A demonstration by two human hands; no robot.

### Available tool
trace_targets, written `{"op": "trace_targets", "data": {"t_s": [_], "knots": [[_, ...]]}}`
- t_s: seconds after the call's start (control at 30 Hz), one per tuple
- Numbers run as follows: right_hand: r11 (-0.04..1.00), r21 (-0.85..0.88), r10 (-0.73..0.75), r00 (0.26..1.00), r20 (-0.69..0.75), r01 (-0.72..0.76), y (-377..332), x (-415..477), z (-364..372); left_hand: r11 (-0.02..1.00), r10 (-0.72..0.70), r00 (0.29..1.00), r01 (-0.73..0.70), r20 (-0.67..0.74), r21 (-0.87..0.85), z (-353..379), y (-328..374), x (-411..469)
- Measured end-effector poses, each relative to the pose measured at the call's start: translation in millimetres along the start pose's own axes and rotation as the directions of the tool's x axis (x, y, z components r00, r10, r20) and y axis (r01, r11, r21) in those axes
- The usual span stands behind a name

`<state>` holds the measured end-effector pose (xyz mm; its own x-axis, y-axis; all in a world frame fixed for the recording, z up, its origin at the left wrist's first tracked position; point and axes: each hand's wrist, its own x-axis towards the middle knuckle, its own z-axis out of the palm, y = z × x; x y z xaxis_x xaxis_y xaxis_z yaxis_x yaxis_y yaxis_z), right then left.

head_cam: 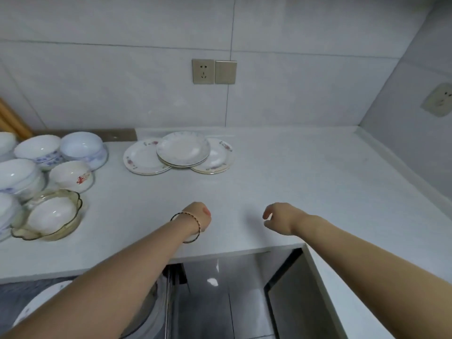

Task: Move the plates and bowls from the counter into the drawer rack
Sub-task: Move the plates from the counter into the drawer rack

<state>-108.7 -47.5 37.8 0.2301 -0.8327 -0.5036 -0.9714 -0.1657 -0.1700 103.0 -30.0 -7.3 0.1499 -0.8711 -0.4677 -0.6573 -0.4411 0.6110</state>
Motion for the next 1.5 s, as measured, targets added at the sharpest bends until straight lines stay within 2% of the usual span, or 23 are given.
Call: {"op": "trace_targets", "data": {"t_s": [0.33,0.47,0.6,0.67,0.8,0.87,0.97,1.07,1.17,1.3,1.5], "knots": [[0.993,-0.045,-0.112,0.993,0.024,0.113,-25,134,-65,0.953,-0.207,0.963,0.160,-0.169,-0.255,-52,2,100],[0.988,-0.009,-0.155,0.986,0.055,0.156,-34,213,-75,0.863,-0.350,0.923,0.250,-0.162,-0.438,-61,-2,149],[0.982,0.088,-0.165,0.986,0.007,0.164,-53,304,-87,0.733,-0.490,0.847,0.272,-0.206,-0.624,-71,-11,210],[0.977,0.153,-0.149,0.989,-0.002,0.148,-65,346,-90,0.707,-0.536,0.811,0.279,-0.234,-0.650,-79,-14,239],[0.973,0.156,-0.167,0.986,-0.018,0.168,-87,418,-95,0.706,-0.628,0.725,0.377,-0.283,-0.600,-105,-21,290],[0.968,0.213,-0.140,0.990,0.014,0.133,-95,447,-95,0.663,-0.680,0.685,0.425,-0.260,-0.616,-117,-30,315],[0.912,0.408,-0.102,0.989,0.106,0.050,-106,481,-88,0.566,-0.720,0.664,0.397,-0.200,-0.723,-125,-48,343],[0.829,0.558,-0.067,0.986,0.154,-0.031,-115,499,-81,0.513,-0.742,0.653,0.411,-0.149,-0.754,-132,-46,352],[0.796,0.604,-0.062,0.986,0.153,-0.044,-118,504,-80,0.490,-0.741,0.660,0.411,-0.120,-0.769,-134,-48,356],[0.784,0.621,-0.084,0.991,0.108,-0.001,-113,485,-82,0.541,-0.731,0.645,0.351,-0.222,-0.765,-125,-51,345],[0.768,0.638,-0.101,0.994,0.039,0.053,-104,426,-80,0.591,-0.667,0.707,0.310,-0.235,-0.745,-121,-37,278]]}}
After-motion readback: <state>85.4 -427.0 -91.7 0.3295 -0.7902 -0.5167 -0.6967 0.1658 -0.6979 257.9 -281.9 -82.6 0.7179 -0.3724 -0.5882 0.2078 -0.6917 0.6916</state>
